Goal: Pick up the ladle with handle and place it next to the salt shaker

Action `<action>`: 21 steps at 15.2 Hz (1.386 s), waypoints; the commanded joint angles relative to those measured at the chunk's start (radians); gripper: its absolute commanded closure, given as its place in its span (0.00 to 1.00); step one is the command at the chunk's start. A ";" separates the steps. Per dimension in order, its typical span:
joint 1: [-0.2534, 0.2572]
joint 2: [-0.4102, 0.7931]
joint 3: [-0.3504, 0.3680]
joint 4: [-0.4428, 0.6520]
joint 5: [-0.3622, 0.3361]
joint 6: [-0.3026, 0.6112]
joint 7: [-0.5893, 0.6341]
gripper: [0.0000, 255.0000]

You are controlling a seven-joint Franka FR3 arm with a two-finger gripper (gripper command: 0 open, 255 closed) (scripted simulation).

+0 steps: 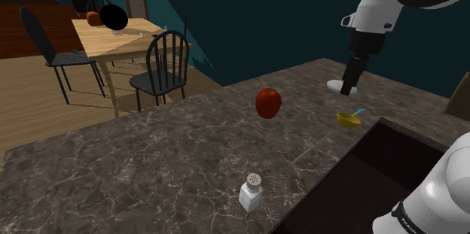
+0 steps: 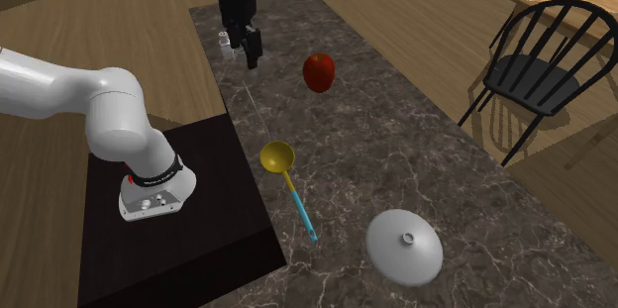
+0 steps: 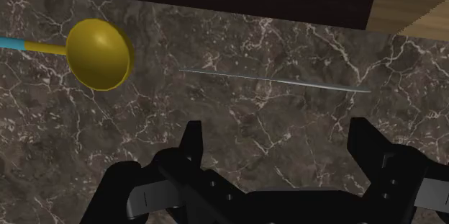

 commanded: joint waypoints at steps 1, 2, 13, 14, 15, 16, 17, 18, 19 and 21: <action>0.000 0.000 0.000 0.000 0.000 0.000 0.000 0.00; -0.004 0.003 -0.035 -0.009 -0.009 0.006 -0.048 0.00; -0.011 0.227 -0.421 0.029 -0.072 0.078 -0.589 0.00; -0.006 0.264 -0.455 0.045 -0.070 0.084 -0.641 0.00; 0.000 0.304 -0.489 0.063 -0.064 0.090 -0.695 0.00; 0.006 0.347 -0.521 0.082 -0.056 0.095 -0.749 0.00; 0.012 0.393 -0.554 0.103 -0.044 0.099 -0.805 0.00; 0.019 0.442 -0.584 0.127 -0.029 0.102 -0.863 0.00; 0.025 0.494 -0.614 0.152 -0.011 0.103 -0.922 0.00; 0.034 0.608 -0.668 0.207 0.036 0.101 -1.045 0.00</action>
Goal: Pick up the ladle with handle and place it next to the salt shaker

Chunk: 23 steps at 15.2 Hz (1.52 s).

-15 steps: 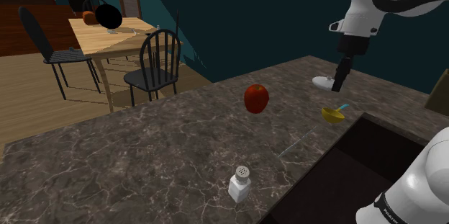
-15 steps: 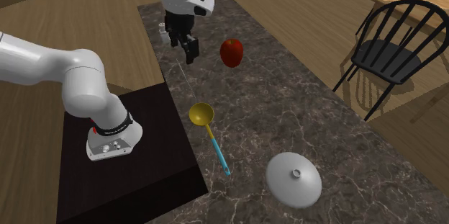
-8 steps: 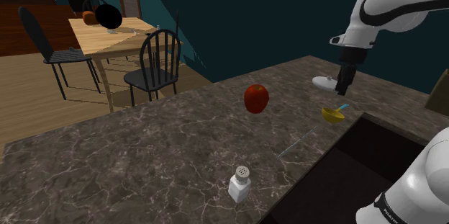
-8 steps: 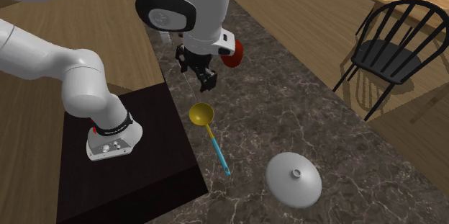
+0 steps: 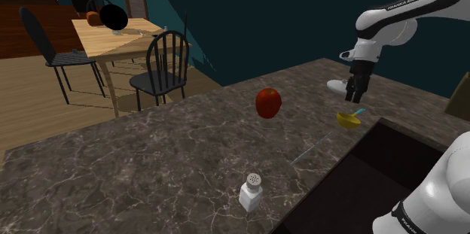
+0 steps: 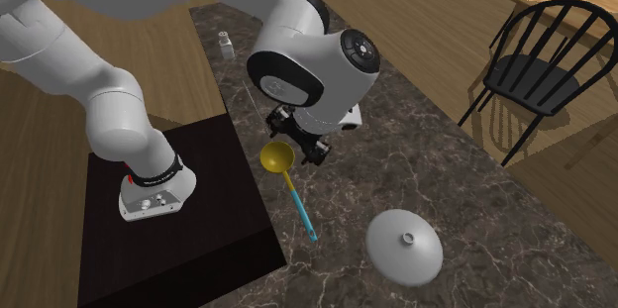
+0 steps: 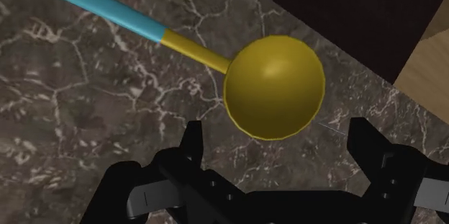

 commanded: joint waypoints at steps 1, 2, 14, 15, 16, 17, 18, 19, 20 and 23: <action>0.008 0.124 -0.050 0.056 0.056 0.001 -0.132 0.00; 0.005 0.157 -0.057 0.073 0.071 -0.002 -0.165 0.00; 0.007 0.154 -0.047 -0.031 0.077 0.100 -0.167 0.00; 0.007 0.154 -0.047 -0.031 0.077 0.100 -0.167 0.00; 0.007 0.154 -0.047 -0.031 0.077 0.100 -0.167 0.00; 0.007 0.154 -0.047 -0.031 0.077 0.100 -0.167 0.00; 0.007 0.154 -0.047 -0.031 0.077 0.100 -0.167 1.00; 0.007 0.154 -0.047 -0.031 0.077 0.100 -0.167 1.00; 0.007 0.154 -0.047 -0.031 0.077 0.100 -0.167 1.00; 0.007 0.154 -0.047 -0.031 0.077 0.100 -0.167 1.00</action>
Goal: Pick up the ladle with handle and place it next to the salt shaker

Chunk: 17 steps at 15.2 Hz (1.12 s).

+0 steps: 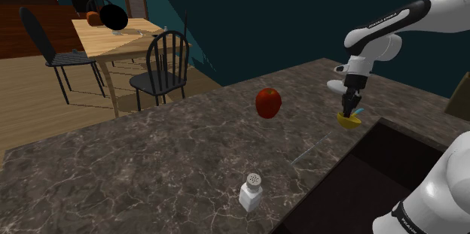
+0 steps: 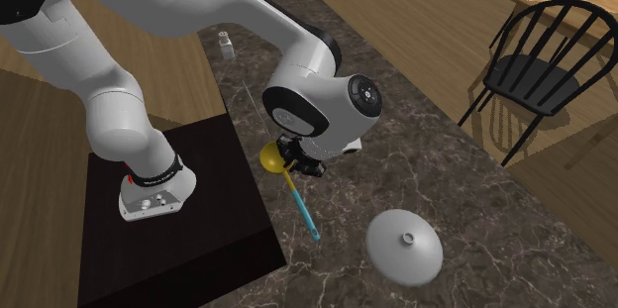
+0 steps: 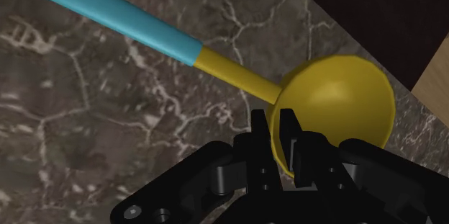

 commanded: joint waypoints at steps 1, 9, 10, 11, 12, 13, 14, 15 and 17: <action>0.000 0.000 0.000 0.000 0.000 0.000 0.000 1.00; 0.000 -0.046 0.006 0.031 -0.025 -0.064 0.031 1.00; 0.000 -0.055 0.007 0.038 -0.030 -0.077 0.037 1.00; 0.000 -0.063 0.009 0.046 -0.034 -0.090 0.042 1.00; -0.001 -0.070 0.010 0.053 -0.037 -0.103 0.047 1.00; -0.001 -0.078 0.012 0.061 -0.041 -0.116 0.053 1.00; -0.001 -0.085 0.013 0.068 -0.044 -0.129 0.058 1.00; -0.001 -0.092 0.015 0.077 -0.047 -0.142 0.063 1.00; -0.001 -0.105 0.018 0.093 -0.053 -0.169 0.072 1.00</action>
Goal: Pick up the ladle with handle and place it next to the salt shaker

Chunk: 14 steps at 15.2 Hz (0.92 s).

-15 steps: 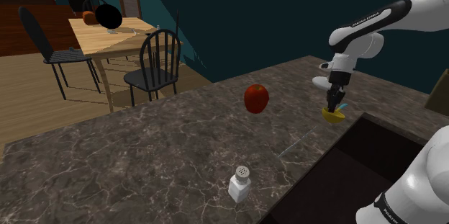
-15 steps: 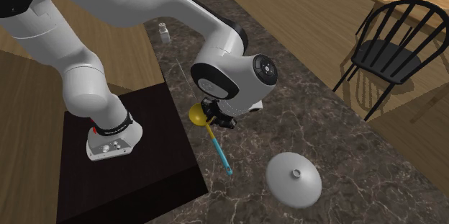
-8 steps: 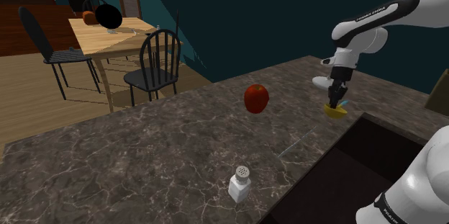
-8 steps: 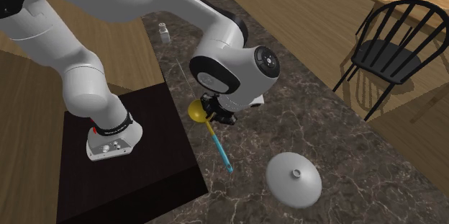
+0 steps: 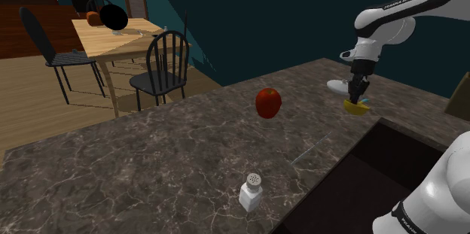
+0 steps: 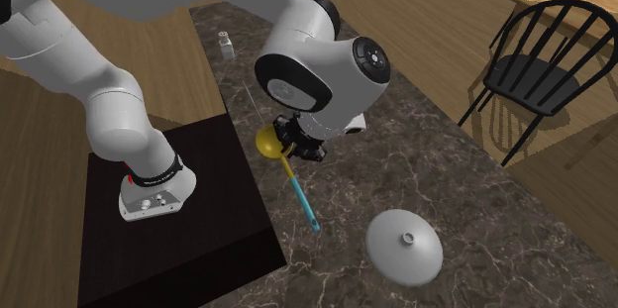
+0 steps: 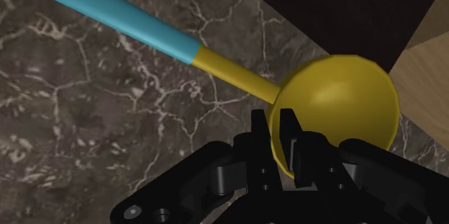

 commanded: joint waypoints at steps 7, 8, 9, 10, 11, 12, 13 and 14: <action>0.002 -0.038 0.013 0.077 -0.013 -0.105 0.033 1.00; 0.002 -0.042 0.015 0.087 -0.014 -0.118 0.036 1.00; 0.002 -0.046 0.016 0.097 -0.015 -0.132 0.039 1.00; 0.002 -0.049 0.018 0.108 -0.015 -0.145 0.043 1.00; 0.003 -0.053 0.019 0.119 -0.016 -0.158 0.046 1.00; 0.003 -0.055 0.021 0.130 -0.017 -0.171 0.049 1.00; 0.003 -0.058 0.022 0.141 -0.017 -0.184 0.052 1.00; 0.004 -0.060 0.023 0.152 -0.017 -0.197 0.055 1.00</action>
